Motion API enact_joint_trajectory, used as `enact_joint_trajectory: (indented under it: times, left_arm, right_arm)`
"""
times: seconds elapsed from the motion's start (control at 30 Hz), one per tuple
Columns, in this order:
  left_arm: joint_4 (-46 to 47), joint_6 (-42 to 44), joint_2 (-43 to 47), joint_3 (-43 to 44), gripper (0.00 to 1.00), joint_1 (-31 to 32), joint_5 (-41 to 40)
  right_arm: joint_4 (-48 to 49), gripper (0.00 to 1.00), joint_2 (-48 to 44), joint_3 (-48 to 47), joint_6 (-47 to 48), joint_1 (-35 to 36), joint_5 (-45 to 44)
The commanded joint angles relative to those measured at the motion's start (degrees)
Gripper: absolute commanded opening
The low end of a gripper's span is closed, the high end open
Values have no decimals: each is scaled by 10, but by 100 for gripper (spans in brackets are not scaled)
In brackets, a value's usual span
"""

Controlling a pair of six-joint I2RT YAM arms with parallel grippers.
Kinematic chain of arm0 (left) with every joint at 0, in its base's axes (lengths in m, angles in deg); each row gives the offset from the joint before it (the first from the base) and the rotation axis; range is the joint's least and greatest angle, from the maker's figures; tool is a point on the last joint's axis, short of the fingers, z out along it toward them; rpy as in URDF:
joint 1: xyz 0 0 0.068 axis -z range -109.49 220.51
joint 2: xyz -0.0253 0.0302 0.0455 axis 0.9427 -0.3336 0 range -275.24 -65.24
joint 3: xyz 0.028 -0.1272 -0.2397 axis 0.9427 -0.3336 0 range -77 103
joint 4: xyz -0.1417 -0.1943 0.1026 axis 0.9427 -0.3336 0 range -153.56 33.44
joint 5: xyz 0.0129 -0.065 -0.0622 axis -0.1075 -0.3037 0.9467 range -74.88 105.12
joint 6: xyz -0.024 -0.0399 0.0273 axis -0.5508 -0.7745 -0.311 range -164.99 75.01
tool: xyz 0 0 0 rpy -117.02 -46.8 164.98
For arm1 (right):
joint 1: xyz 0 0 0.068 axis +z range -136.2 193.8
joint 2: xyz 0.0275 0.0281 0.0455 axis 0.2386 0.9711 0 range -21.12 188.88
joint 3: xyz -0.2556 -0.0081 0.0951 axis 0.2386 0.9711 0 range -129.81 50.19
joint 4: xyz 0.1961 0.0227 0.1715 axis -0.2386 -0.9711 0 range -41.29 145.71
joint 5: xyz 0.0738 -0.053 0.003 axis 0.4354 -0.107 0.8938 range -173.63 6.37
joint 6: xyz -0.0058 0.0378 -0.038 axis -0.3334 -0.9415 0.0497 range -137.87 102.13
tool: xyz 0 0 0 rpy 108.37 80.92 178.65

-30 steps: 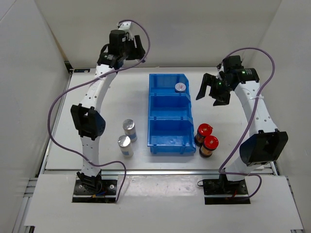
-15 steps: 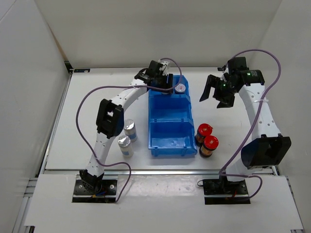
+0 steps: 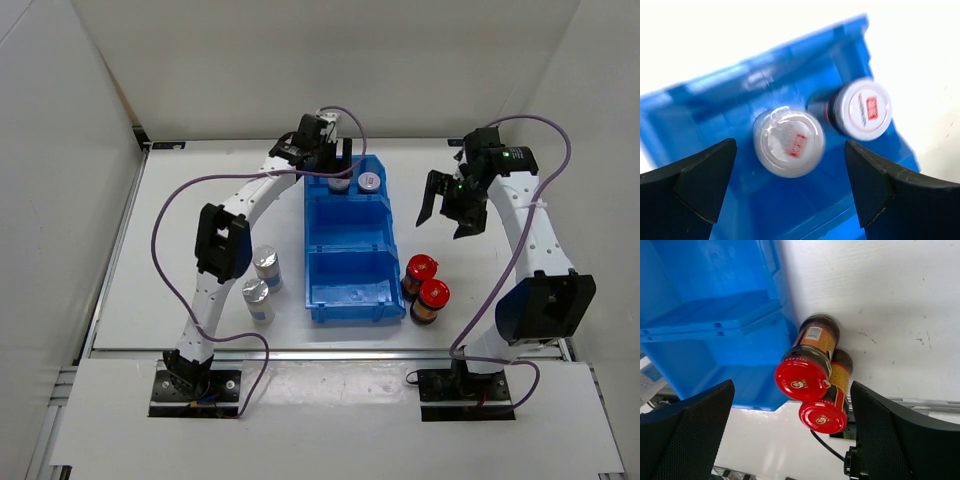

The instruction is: Organize the condiment bottles

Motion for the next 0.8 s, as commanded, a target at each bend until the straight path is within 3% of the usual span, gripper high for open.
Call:
enact_joint_trajectory:
  times: [0.0,0.23,0.43,0.77]
  left_arm:
    - [15,6,38,55,100,-25,-21]
    - [-11,11,128,59,100,-51,-67]
    - [-47,11,267,-83,100,-51,-153]
    - [-47,9,436,-325,100,-57,-170]
  right_arm:
    - [-28,100,10,2,18,4,-18]
    - [-33,100,-10,50,30,65,-48]
    - [-28,100,-10,101,24,129,-96]
    - [-21,100,26,132,4,156,-148]
